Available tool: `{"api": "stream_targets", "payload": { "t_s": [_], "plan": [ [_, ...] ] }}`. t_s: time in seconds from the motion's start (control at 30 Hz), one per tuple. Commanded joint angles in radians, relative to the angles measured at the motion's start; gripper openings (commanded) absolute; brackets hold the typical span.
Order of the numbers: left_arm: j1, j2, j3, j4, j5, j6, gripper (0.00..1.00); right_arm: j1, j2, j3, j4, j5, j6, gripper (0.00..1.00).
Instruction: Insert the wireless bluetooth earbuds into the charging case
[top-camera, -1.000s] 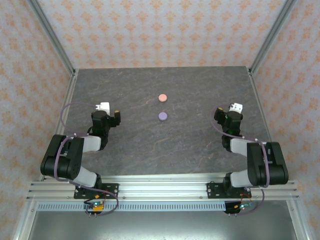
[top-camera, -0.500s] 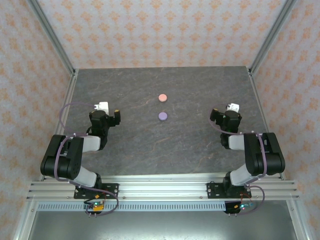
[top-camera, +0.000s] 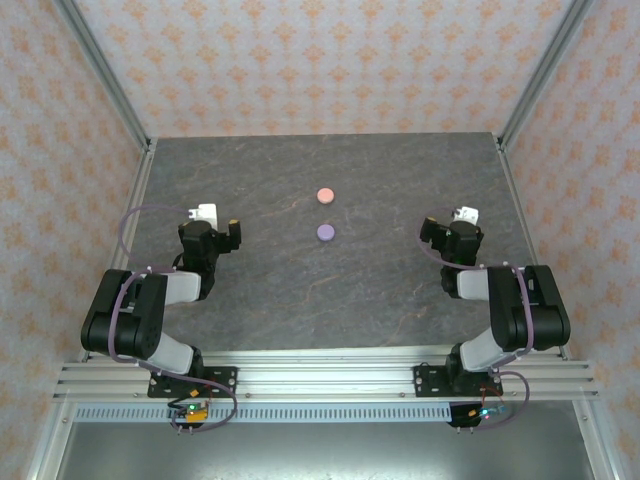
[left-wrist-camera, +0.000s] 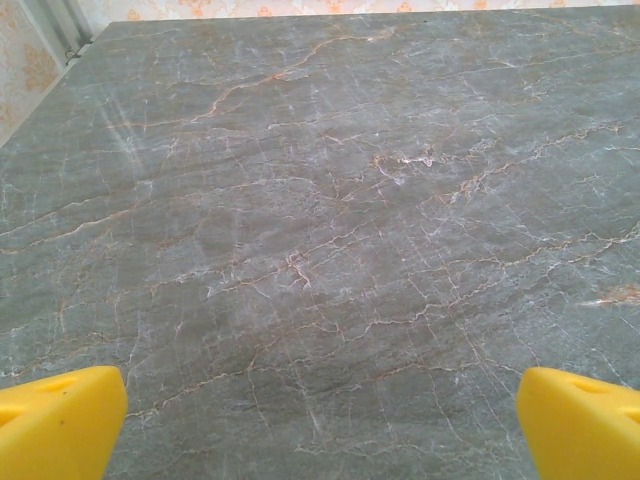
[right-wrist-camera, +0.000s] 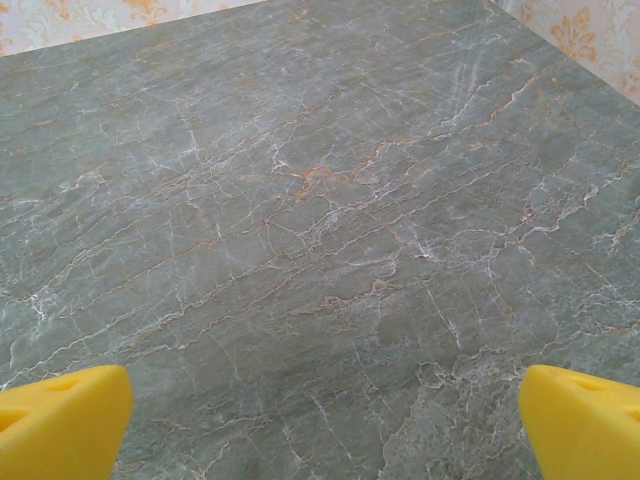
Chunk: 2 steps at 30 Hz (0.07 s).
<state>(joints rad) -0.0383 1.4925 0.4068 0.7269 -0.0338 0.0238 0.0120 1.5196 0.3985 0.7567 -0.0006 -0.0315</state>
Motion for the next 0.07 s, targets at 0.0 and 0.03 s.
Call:
{"api": "stream_targets", "payload": {
  "t_s": [0.0,0.03],
  "plan": [
    [0.003,0.004,0.022,0.013,-0.019,-0.006,1.0,-0.006,-0.002,0.019,0.015,-0.002,-0.005,0.99],
    [0.003,0.005,0.02,0.014,-0.019,-0.007,1.0,-0.004,-0.003,0.018,0.015,-0.003,-0.005,0.99]
  ]
}}
